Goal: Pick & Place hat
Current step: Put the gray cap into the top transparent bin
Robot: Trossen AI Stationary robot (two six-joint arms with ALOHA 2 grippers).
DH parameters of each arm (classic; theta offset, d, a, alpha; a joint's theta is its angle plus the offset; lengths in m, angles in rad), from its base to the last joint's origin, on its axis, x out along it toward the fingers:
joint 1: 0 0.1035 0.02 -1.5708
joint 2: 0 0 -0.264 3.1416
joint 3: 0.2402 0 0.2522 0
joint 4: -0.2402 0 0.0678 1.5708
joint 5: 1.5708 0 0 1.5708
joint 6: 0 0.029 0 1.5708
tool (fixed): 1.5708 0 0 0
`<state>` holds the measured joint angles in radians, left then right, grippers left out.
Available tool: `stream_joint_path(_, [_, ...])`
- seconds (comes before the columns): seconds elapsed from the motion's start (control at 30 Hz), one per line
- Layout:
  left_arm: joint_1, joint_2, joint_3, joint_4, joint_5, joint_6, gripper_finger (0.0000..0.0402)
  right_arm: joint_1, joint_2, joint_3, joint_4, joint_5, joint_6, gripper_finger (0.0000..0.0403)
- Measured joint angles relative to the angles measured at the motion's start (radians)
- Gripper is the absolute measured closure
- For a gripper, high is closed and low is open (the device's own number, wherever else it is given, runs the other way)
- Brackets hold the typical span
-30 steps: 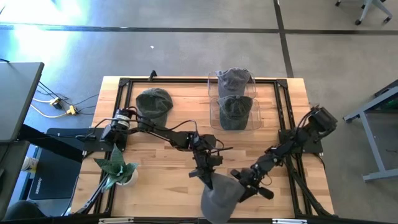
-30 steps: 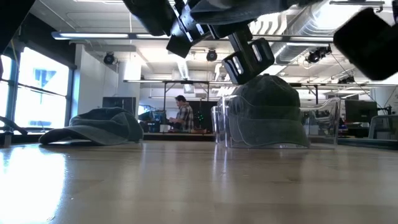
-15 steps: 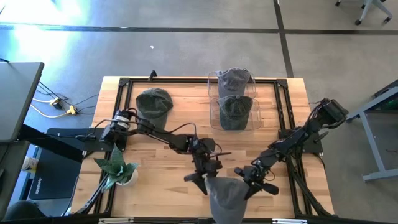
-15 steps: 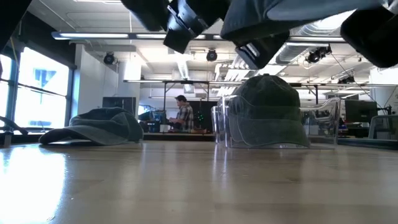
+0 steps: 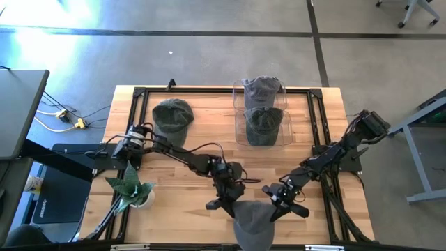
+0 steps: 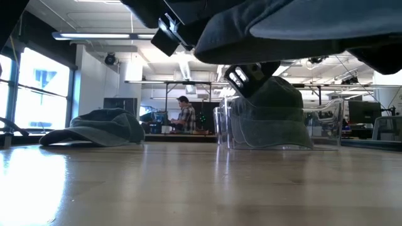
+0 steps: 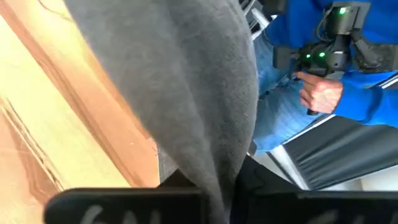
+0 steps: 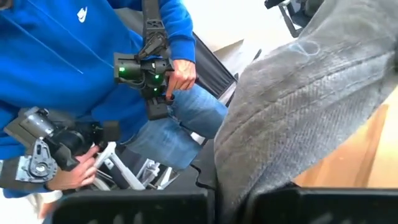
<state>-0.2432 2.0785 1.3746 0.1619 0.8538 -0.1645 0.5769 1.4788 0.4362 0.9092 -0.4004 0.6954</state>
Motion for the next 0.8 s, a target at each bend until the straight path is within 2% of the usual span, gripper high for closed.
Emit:
stream_joint_path(0.23, [-0.006,0.0,0.004,0.023,0.085,0.004,0.0398,0.04,-0.05,0.0,0.027,0.012,0.064,0.0397])
stream_joint_path(0.43, [-0.013,0.0,0.002,0.079,0.082,0.004,0.0399,0.052,-0.043,0.0,0.021,0.049,0.007,0.04])
stream_joint_path(0.63, [-0.005,0.0,-0.001,0.044,0.013,0.04,0.04,0.052,-0.003,0.0,-0.087,0.205,-0.017,0.0369])
stream_joint_path(0.8, [0.01,0.0,-0.001,-0.04,-0.162,0.088,0.04,0.024,0.03,0.0,-0.223,0.265,-0.019,0.0309])
